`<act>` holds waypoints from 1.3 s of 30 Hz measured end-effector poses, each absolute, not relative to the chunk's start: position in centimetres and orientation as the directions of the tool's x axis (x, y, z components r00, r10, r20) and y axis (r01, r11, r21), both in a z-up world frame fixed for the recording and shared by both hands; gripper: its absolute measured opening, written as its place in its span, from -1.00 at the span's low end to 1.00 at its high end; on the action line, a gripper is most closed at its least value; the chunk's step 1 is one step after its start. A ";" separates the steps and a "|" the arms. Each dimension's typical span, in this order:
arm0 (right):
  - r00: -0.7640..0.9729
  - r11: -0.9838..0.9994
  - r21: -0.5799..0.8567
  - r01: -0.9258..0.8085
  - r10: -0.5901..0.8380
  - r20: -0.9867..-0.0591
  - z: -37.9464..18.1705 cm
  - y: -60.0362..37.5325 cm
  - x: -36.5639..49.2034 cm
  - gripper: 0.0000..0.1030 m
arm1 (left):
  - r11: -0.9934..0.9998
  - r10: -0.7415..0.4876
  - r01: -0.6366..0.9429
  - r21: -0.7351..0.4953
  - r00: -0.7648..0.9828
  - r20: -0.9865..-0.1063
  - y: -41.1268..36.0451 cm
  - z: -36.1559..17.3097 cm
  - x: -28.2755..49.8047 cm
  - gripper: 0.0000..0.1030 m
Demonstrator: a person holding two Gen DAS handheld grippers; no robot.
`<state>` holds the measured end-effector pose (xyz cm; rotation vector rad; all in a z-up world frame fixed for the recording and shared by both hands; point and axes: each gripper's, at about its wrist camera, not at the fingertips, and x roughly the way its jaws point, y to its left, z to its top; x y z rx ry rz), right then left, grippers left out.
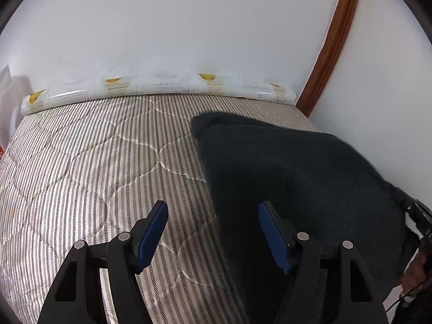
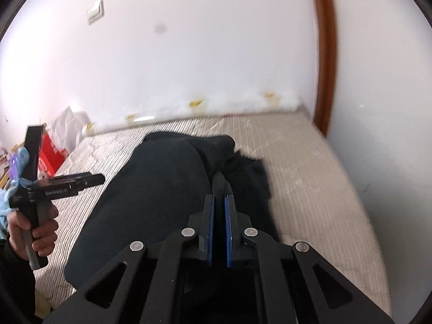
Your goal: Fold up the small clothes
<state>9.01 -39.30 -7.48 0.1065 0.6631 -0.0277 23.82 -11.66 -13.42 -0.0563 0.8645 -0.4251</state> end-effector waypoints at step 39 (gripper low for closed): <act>0.783 0.990 0.139 -0.033 0.112 -0.611 -9.3 -46.0 26.7 -0.85 | 0.900 -0.383 0.398 -0.175 0.535 -0.753 -17.0 -16.2 30.1 0.32</act>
